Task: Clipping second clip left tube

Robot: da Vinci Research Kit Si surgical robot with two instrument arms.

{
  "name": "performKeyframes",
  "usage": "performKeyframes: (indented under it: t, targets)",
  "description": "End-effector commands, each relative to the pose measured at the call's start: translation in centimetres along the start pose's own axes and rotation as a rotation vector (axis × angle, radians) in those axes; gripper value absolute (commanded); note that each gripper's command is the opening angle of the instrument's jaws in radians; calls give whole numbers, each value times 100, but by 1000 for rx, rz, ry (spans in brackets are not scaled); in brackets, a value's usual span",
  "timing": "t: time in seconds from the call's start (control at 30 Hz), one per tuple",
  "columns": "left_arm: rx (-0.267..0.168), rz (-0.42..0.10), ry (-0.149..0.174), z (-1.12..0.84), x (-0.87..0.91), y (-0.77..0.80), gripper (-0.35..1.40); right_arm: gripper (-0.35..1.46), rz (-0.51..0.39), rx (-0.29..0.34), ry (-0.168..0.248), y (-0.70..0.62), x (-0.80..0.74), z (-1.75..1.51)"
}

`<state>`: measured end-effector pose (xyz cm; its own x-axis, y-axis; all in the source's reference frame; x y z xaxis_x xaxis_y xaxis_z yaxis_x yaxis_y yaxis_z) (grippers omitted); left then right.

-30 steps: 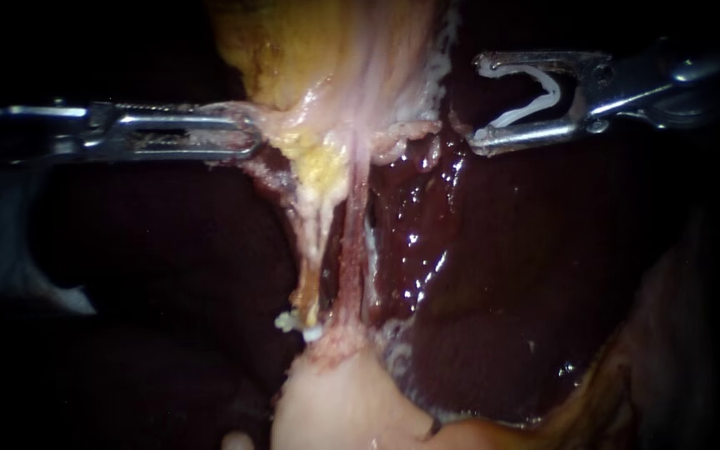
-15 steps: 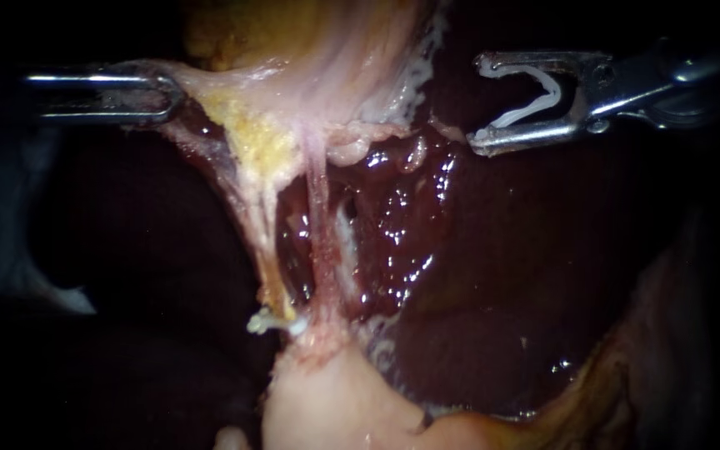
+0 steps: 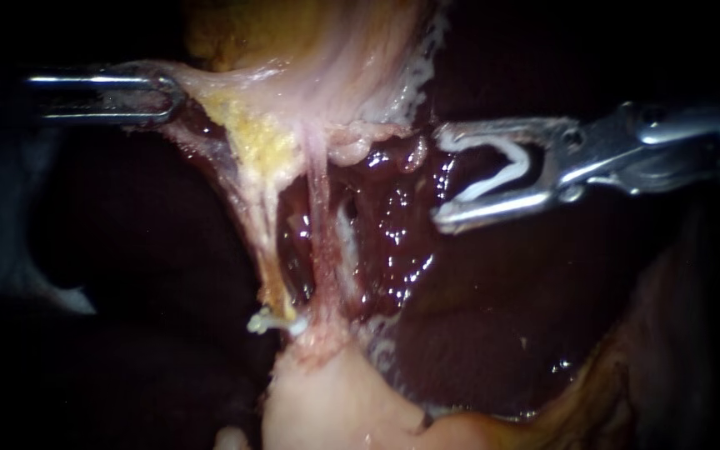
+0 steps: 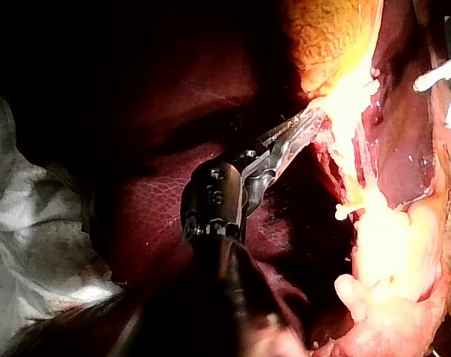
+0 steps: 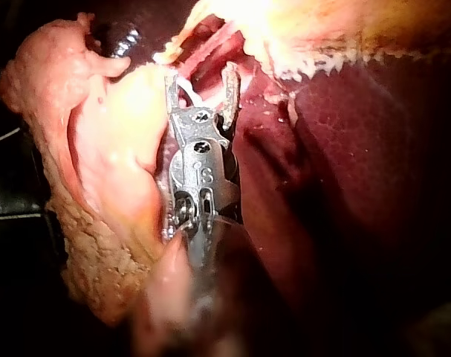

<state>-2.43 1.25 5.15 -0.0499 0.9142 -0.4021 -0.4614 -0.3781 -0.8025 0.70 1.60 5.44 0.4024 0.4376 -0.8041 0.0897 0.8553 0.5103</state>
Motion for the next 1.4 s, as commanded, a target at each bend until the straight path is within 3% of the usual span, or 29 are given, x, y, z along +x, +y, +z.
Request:
performKeyframes:
  t: [0.03, 0.23, 0.53, 0.73, 1.03, 1.23, 1.4]
  targets:
    - [0, 0, 0, 0, 0, 0, -35, 50, 8, 17, -6, -5, -1, 11]
    - [0, 0, 0, 0, 0, 0, -35, 50, 61, 59, 4, -22, -9, 64]
    - [0, 0, 0, 0, 0, 0, -35, 50, 141, 115, 3, -30, -45, 134]
    - [1, 0, 0, 0, 0, 0, -35, 50, 167, 114, -1, -22, -68, 160]
    - [1, 0, 0, 0, -1, 1, -35, 50, 189, 105, -11, 0, -101, 170]
    - [1, 0, 0, 0, -1, 1, -35, 50, 194, 104, -12, 13, -106, 168]
    - [2, 0, 1, 1, -1, 1, -35, 50, 192, 125, -7, 13, -104, 172]
